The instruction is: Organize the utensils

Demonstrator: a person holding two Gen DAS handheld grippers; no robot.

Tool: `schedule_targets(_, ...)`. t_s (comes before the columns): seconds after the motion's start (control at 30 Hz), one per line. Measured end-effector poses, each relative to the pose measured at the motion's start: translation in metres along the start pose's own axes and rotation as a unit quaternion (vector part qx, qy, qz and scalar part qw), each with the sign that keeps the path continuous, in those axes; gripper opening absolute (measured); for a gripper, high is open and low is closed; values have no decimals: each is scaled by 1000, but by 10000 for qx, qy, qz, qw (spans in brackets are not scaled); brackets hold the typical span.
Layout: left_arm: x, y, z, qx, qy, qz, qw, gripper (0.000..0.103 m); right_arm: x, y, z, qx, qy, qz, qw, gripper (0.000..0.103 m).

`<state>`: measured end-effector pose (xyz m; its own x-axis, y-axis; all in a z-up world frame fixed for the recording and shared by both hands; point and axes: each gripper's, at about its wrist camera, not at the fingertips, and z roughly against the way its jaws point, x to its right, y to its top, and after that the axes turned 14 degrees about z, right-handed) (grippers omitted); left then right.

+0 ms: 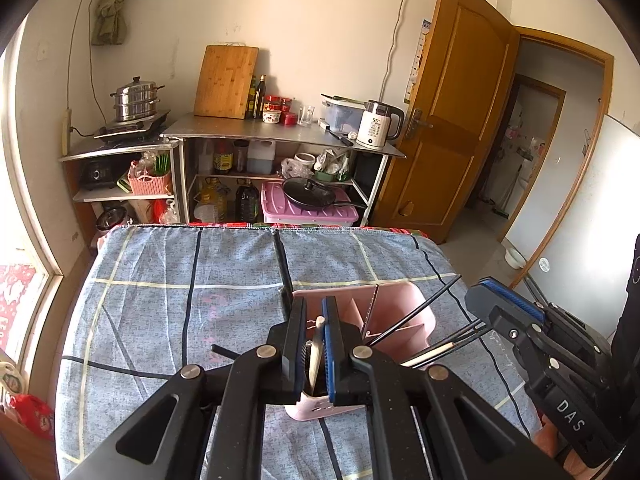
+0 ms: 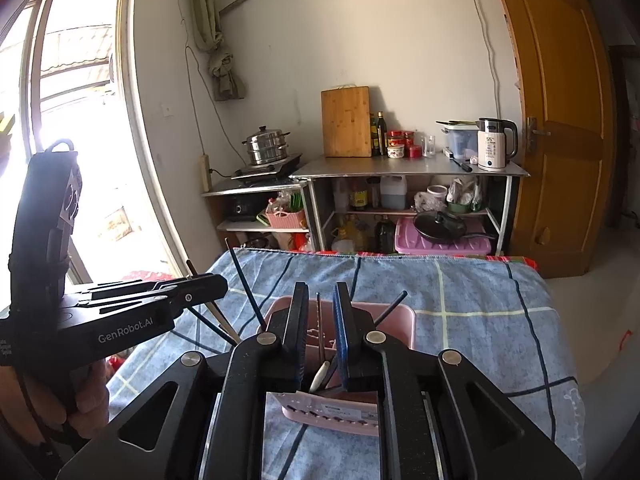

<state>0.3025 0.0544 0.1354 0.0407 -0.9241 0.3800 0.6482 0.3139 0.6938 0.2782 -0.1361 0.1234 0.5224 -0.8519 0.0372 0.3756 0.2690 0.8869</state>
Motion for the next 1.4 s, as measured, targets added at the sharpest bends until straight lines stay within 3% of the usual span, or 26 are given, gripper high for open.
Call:
schedule_targets(0.27, 0, -6, 36, 366, -91, -24, 9993, 28, 4, 0, 32, 163, -21, -12, 9999, 18)
schedule_targets(0.53, 3, -36, 76, 584, -228, 7, 9980, 29, 2, -19, 71, 249, -71, 0, 9997, 20)
schedule_targets(0.87, 18, -107, 111, 674, -279, -217, 9971, 29, -14, -56, 113, 259, -102, 47, 9996, 30)
schedule_targets(1.17, 27, -169, 127, 729, -88, -334, 9967, 29, -32, -95, 136, 96, -164, 98, 9998, 34)
schedule_targets(1.4, 24, -199, 135, 804, 20, -354, 9961, 29, -43, -124, 145, -81, -176, 97, 9998, 38)
